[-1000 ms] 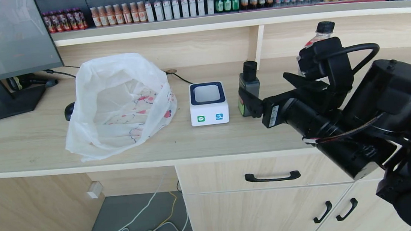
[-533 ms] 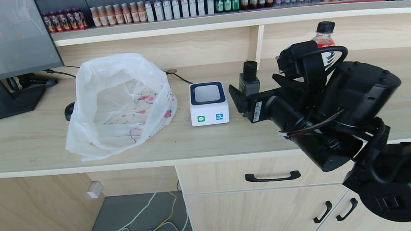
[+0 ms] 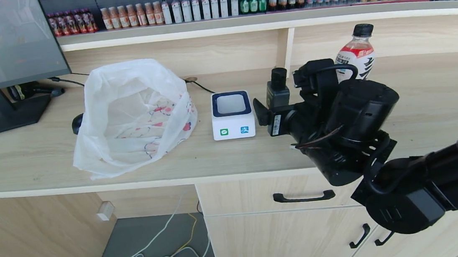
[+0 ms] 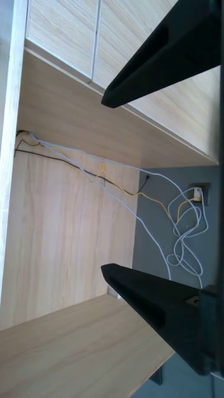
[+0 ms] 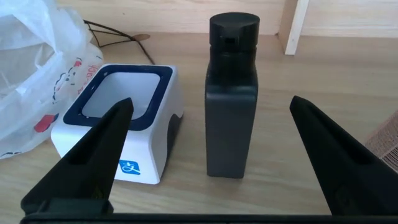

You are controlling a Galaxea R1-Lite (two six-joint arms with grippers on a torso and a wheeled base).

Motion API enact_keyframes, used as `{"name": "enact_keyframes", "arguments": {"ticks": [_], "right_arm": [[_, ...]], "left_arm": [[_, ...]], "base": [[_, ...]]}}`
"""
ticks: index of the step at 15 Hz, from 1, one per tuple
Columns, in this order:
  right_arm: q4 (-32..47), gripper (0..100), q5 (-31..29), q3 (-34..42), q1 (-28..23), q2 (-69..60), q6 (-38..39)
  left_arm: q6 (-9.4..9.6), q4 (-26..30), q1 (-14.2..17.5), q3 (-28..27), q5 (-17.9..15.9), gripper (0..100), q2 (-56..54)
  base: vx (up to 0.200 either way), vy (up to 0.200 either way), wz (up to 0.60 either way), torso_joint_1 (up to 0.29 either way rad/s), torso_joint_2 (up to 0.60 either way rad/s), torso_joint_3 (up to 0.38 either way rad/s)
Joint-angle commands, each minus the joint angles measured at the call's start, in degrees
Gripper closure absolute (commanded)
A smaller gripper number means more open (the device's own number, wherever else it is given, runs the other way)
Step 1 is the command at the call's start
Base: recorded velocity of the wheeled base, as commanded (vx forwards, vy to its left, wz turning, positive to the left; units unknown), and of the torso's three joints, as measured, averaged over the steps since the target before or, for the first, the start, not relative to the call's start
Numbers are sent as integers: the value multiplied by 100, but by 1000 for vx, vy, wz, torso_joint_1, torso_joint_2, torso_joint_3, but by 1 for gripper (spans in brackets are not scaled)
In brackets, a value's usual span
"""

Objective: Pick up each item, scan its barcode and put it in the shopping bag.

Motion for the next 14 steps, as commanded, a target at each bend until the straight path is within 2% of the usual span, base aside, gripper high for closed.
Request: {"name": "enact_keyframes", "arguments": {"ticks": [1,9,14], "right_arm": [[-15,0,-1,-130,-70,135,-2],[-7,0,78,-824,-465,619,-72],[-7,0,122,-1176,-474,874,-55]], "left_arm": [[-1,-2,0,0,1,0,-2],[-1,-2,0,0,1,0,-2],[-1,-2,0,0,-7,0,-2]], "base": [[0,0,0,0,0,0],[0,0,0,0,0,0],[0,0,0,0,0,0]]}}
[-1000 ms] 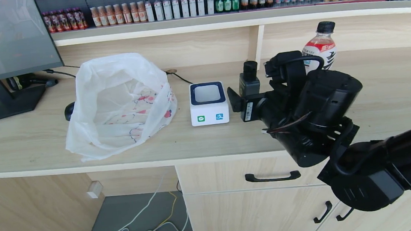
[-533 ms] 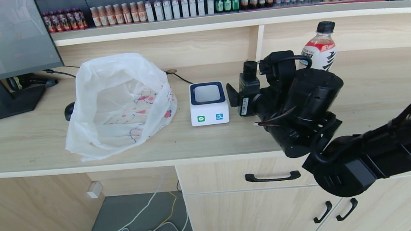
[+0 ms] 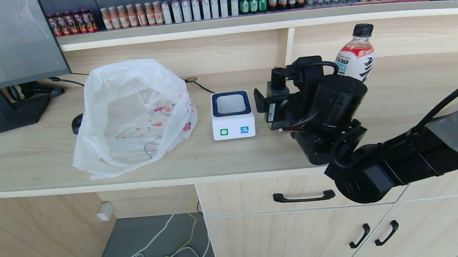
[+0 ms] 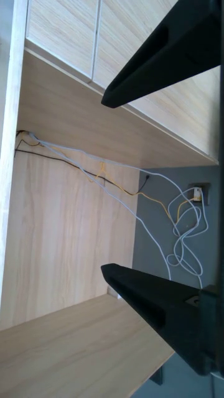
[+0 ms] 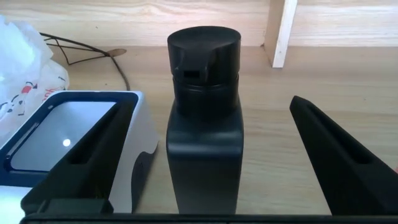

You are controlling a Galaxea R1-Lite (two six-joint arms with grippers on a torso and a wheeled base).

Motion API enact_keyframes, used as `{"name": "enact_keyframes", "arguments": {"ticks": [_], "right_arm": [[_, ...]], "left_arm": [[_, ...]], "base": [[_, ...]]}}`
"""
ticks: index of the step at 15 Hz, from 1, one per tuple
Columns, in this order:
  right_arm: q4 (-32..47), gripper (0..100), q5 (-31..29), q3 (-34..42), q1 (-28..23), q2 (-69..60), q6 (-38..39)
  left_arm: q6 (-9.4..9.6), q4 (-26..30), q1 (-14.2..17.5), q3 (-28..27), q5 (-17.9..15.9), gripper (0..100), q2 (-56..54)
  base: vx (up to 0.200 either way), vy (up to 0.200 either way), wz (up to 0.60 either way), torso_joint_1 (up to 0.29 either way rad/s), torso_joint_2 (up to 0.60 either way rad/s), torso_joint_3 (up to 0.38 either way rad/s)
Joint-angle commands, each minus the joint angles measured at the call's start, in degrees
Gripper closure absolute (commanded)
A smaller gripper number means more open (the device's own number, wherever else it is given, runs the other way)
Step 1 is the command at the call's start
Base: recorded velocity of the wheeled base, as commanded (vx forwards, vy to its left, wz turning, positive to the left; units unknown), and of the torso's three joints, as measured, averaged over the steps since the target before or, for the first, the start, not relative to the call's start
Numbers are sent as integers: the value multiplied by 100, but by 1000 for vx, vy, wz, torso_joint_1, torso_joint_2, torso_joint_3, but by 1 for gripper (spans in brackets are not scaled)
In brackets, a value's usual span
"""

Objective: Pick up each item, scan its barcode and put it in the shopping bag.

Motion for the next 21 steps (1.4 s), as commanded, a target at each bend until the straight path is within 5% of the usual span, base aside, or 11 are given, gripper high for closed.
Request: {"name": "enact_keyframes", "arguments": {"ticks": [1,20,21], "right_arm": [[-2,0,1,-95,-2,121,2],[-55,0,10,-191,-266,455,90],[-55,100,10,-191,-266,464,90]], "left_arm": [[2,-2,0,0,1,0,-2],[2,-2,0,0,1,0,-2],[2,-2,0,0,-7,0,-2]], "base": [[0,0,0,0,0,0],[0,0,0,0,0,0],[0,0,0,0,0,0]]}}
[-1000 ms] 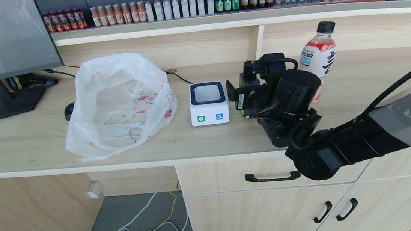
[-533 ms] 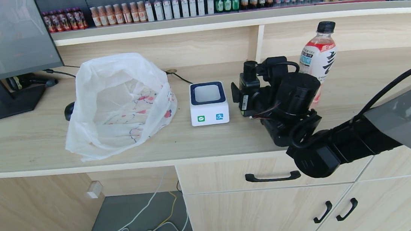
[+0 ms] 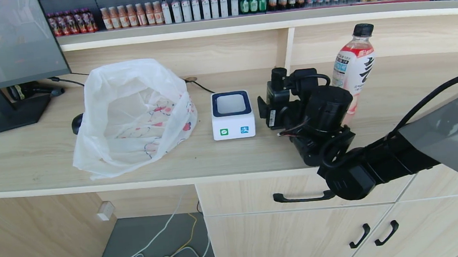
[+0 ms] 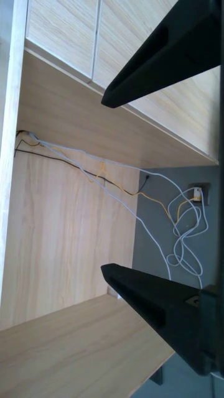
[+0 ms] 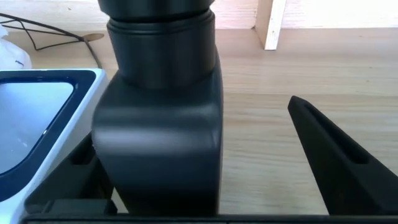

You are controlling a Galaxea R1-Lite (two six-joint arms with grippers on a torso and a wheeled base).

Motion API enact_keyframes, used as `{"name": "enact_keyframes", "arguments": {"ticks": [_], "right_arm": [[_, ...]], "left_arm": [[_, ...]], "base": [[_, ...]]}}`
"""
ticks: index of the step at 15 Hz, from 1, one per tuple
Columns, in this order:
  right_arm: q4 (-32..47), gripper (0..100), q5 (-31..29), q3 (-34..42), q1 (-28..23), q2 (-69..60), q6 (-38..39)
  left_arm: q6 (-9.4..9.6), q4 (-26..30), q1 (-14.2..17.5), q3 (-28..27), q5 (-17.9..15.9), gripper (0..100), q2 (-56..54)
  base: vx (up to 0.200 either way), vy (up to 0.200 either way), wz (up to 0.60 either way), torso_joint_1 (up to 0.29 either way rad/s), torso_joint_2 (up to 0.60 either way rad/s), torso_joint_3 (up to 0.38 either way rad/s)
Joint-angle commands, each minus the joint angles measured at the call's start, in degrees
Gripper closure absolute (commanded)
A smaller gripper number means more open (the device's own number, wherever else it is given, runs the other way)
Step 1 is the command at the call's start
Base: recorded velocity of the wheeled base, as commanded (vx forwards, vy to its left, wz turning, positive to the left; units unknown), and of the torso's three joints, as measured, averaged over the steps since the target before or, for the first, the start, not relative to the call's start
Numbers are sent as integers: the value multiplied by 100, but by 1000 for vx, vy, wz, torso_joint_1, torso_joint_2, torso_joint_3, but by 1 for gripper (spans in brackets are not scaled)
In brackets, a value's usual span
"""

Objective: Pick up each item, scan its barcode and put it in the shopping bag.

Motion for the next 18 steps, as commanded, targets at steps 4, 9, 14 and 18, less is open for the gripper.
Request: {"name": "enact_keyframes", "arguments": {"ticks": [4,9,14,18], "right_arm": [[-79,100,23,-5,25,-17,-15],[-290,100,41,206,60,-104,-32],[-316,100,208,619,122,-570,-50],[-299,100,339,1050,201,-1273,-50]], "left_arm": [[2,-2,0,0,4,0,-2],[2,-2,0,0,4,0,-2],[2,-2,0,0,4,0,-2],[2,-2,0,0,4,0,-2]], "base": [[0,0,0,0,0,0],[0,0,0,0,0,0],[0,0,0,0,0,0],[0,0,0,0,0,0]]}}
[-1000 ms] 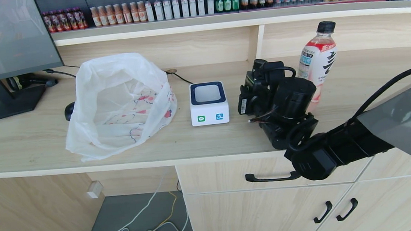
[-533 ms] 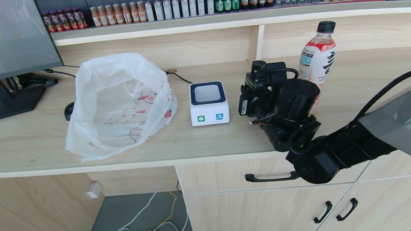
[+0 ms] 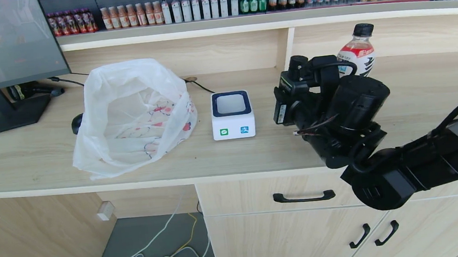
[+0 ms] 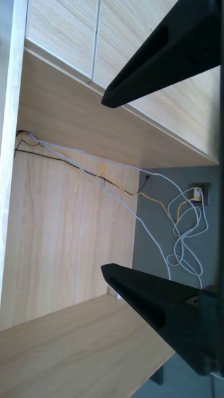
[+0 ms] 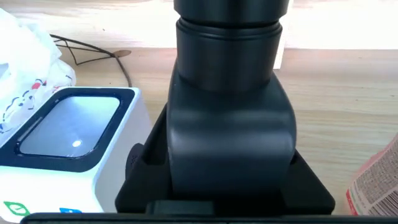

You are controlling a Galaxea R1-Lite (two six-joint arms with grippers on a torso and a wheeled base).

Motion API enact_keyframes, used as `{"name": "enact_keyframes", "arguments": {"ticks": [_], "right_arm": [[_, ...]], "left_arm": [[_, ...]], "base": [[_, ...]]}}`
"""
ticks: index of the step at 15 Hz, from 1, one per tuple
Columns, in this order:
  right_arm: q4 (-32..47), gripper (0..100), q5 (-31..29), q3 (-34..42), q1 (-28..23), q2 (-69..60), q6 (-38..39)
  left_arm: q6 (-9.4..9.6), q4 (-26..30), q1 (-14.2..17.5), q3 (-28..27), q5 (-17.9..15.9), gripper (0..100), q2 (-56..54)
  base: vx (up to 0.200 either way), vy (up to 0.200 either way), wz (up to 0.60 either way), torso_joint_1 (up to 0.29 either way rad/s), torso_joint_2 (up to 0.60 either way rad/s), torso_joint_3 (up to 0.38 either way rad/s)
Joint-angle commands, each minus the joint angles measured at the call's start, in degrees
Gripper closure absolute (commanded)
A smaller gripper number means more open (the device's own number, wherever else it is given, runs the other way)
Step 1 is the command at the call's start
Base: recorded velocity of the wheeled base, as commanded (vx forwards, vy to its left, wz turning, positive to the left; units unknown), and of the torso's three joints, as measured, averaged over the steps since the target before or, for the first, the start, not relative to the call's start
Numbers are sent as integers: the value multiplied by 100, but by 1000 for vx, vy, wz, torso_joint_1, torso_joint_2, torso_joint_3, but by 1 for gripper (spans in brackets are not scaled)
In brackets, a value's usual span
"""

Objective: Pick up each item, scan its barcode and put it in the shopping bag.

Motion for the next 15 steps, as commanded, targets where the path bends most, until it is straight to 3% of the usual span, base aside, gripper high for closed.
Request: {"name": "enact_keyframes", "arguments": {"ticks": [1,13,15], "right_arm": [[16,100,16,371,59,-676,-9],[7,100,8,2506,322,-2899,-97],[-10,100,8,2928,604,-3137,-105]], "left_arm": [[-1,-2,0,0,4,0,-2],[-1,-2,0,0,4,0,-2],[-1,-2,0,0,-5,0,-2]], "base": [[0,0,0,0,0,0],[0,0,0,0,0,0],[0,0,0,0,0,0]]}}
